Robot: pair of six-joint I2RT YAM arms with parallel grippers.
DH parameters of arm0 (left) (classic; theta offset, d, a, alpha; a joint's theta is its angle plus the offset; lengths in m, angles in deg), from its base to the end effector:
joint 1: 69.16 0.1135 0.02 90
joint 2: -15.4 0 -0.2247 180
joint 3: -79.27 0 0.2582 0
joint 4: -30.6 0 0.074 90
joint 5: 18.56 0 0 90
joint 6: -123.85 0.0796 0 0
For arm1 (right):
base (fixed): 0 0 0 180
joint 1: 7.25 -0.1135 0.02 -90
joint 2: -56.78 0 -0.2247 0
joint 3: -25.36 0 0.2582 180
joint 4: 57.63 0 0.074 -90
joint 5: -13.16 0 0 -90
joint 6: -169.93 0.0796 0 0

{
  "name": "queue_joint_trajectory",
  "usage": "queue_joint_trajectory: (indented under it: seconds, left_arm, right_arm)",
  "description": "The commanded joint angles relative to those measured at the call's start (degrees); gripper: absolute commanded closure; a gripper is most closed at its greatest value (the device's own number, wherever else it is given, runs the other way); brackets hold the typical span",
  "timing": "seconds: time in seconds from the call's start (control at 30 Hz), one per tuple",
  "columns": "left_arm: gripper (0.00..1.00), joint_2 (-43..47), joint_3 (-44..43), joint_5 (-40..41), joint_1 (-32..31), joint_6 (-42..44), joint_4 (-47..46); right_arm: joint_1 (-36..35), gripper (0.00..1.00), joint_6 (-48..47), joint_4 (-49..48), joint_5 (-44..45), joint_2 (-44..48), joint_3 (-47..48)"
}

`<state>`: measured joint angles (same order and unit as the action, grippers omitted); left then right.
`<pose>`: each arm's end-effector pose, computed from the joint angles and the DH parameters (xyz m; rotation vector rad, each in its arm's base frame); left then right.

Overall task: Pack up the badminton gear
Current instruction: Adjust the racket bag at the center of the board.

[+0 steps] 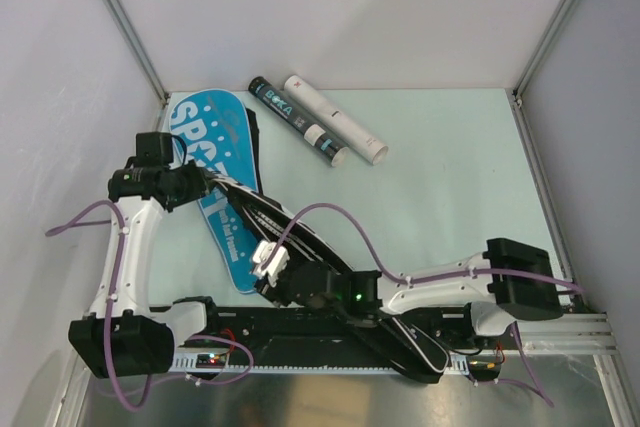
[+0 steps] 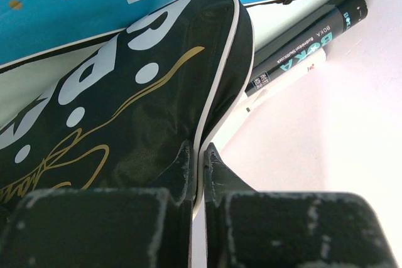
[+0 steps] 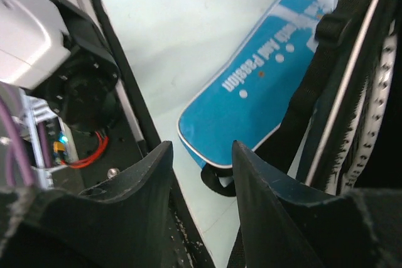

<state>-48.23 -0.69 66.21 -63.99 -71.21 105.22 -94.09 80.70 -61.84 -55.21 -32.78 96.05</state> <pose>0.2482 0.0152 0.2570 -2.2542 1.6156 -0.6844 0.0517 0.4035 0.2172 -1.0638 1.5395 0.7341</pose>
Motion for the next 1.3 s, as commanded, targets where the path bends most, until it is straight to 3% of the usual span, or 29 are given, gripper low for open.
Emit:
queue_joint_trajectory:
  seconds: [0.0,0.17,0.4,0.47,0.57,0.67,0.9,1.1,1.27]
  left_arm:
    - [1.00,-0.1,-3.0,-0.6,0.1,-3.0,-0.8]
    - [1.00,0.5,-2.5,0.3,0.6,-3.2,-0.8]
    - [1.00,1.8,-1.6,2.1,1.2,-4.3,-0.8]
    - [1.00,1.6,-1.3,2.2,1.2,-4.2,-0.8]
    - [1.00,1.3,-1.0,2.9,1.1,-4.2,-0.8]
    - [1.00,1.2,-0.6,3.6,1.2,-4.3,-0.8]
    - [1.00,0.4,-0.4,8.0,1.2,-3.8,-0.8]
    - [1.00,0.1,1.1,8.5,1.2,-3.9,-0.7]
    - [1.00,-0.2,1.6,8.1,1.2,-3.7,-0.8]
  right_arm:
    - [-1.1,0.52,3.7,-0.2,8.9,-5.0,-0.2]
    - [-1.0,0.48,4.4,2.0,22.4,-10.4,-0.3]
    - [0.0,0.44,8.6,6.8,26.6,-15.9,-0.3]
    - [0.2,0.55,9.4,8.6,27.8,-16.4,-0.3]
    - [0.3,0.88,9.4,11.4,29.2,-14.1,-0.3]
    - [0.7,0.98,9.8,14.8,29.5,-9.2,-0.3]
    - [0.2,1.00,3.5,14.2,25.2,6.0,-0.3]
    - [7.6,1.00,-1.1,13.7,27.1,12.9,-0.3]
    - [10.5,0.98,-3.6,13.2,17.7,17.1,-0.2]
